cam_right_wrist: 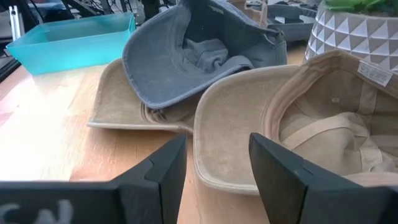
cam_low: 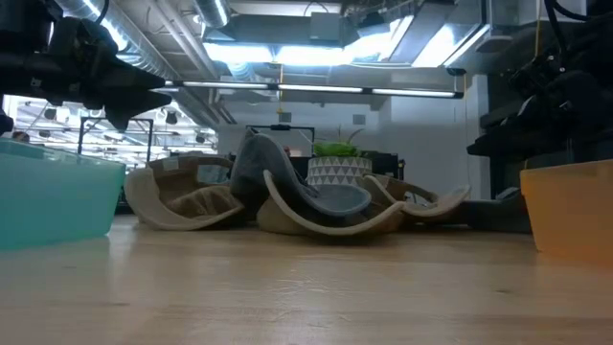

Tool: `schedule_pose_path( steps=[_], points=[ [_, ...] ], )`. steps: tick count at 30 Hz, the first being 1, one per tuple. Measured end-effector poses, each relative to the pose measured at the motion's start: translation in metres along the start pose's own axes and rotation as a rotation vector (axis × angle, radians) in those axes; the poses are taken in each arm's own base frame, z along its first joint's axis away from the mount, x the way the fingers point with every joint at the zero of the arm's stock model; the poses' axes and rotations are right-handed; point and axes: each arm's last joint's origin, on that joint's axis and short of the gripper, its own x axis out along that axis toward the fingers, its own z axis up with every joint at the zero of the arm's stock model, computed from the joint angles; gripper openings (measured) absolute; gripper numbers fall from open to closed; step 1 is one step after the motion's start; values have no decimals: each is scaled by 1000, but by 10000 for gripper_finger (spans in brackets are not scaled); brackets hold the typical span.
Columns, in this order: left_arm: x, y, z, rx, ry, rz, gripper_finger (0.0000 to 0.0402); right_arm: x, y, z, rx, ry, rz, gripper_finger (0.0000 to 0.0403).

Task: Pick & Place hat
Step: Put the top right brown cap into the orange bin

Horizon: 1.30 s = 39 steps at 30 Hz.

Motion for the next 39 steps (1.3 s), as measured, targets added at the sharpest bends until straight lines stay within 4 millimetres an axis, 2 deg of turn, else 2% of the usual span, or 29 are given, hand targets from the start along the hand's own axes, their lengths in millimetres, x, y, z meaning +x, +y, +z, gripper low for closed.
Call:
schedule_pose_path(
  steps=[5, 8, 13, 19, 24, 28, 39],
  points=[
    [0, 0, 0, 0, 0, 0, 198, 1, 1, 0, -5, 20, 7, 172],
    [0, 0, 0, 0, 0, 0, 198, 1, 2, 10, -3, 5, 10, 172],
    [0, 0, 0, 0, 0, 0, 198, -3, 6, 46, 1, -33, 14, 172],
    [0, 0, 0, 0, 0, 0, 198, -8, 18, 88, -38, 153, 54, 172],
    [0, 0, 0, 0, 0, -1, 198, -10, 34, 112, -107, 357, 118, 172],
    [0, 0, 0, 0, 0, 0, 198, -7, 52, 122, -179, 492, 184, 172],
    [0, 0, 0, 0, 0, 0, 198, 19, 114, 147, -282, 478, 373, 172]
  ],
)
